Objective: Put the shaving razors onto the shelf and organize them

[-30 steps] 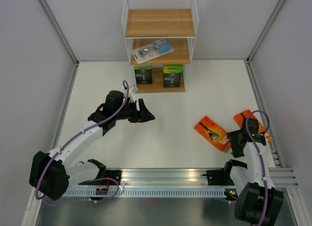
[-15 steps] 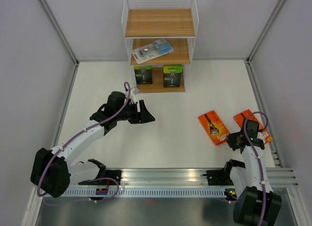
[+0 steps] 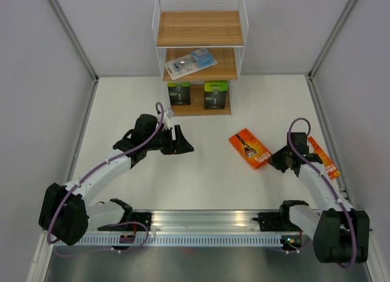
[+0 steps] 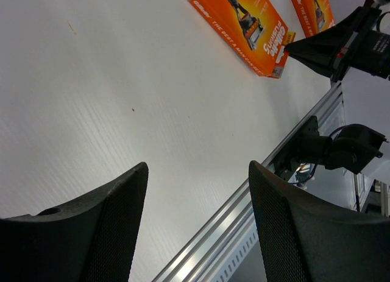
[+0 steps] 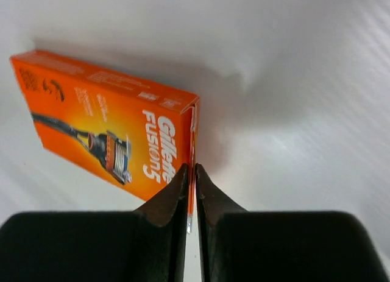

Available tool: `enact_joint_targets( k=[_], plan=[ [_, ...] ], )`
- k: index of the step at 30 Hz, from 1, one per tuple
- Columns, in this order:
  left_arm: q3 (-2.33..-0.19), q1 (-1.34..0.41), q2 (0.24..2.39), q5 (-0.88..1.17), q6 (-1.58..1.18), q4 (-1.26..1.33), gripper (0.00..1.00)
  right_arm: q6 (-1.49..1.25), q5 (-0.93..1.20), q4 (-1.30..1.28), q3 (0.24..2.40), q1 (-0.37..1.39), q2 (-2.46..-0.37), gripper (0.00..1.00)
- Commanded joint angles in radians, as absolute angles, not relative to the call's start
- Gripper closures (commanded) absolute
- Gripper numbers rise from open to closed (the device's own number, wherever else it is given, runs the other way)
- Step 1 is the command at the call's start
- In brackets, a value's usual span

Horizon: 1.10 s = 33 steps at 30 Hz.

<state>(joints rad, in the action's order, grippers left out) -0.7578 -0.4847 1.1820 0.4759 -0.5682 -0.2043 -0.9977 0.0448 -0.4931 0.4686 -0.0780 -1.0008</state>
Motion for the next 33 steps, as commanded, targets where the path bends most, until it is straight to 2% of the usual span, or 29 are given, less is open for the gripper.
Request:
enact_joint_targets(
  k=[1,7,12,13,15,17,18,21,33],
  plan=[
    [-0.788,-0.486,1.177,0.503,-0.560,-0.172,0.27,-0.902,-0.038,-0.570,0.676,0.043,-1.017,0.99],
    [-0.845,-0.486,1.195,0.543,-0.516,-0.176,0.27,-0.643,0.158,-0.696,0.960,0.055,-1.025,0.99],
    [-0.955,-0.486,1.218,0.561,-0.444,-0.219,0.27,-0.572,0.253,-0.759,1.017,0.055,-1.040,1.00],
    [-0.968,-0.486,1.226,0.545,-0.440,-0.232,0.27,-0.587,0.241,-0.765,0.991,0.057,-1.034,0.98],
    [-0.988,-0.486,1.236,0.531,-0.430,-0.241,0.26,-0.690,0.198,-0.714,0.843,0.057,-0.974,0.86],
    [-0.991,-0.488,1.244,0.532,-0.428,-0.252,0.26,-0.742,0.166,-0.667,0.744,0.055,-0.904,0.82],
    [-0.991,-0.486,1.246,0.538,-0.428,-0.255,0.26,-0.761,0.161,-0.632,0.667,0.057,-0.888,0.72],
    [-0.976,-0.488,1.239,0.548,-0.426,-0.265,0.26,-0.772,0.150,-0.583,0.573,0.055,-0.882,0.55],
    [-0.943,-0.486,1.232,0.520,-0.408,-0.301,0.26,-0.888,0.138,-0.057,0.336,0.057,-0.985,0.54]
  ],
)
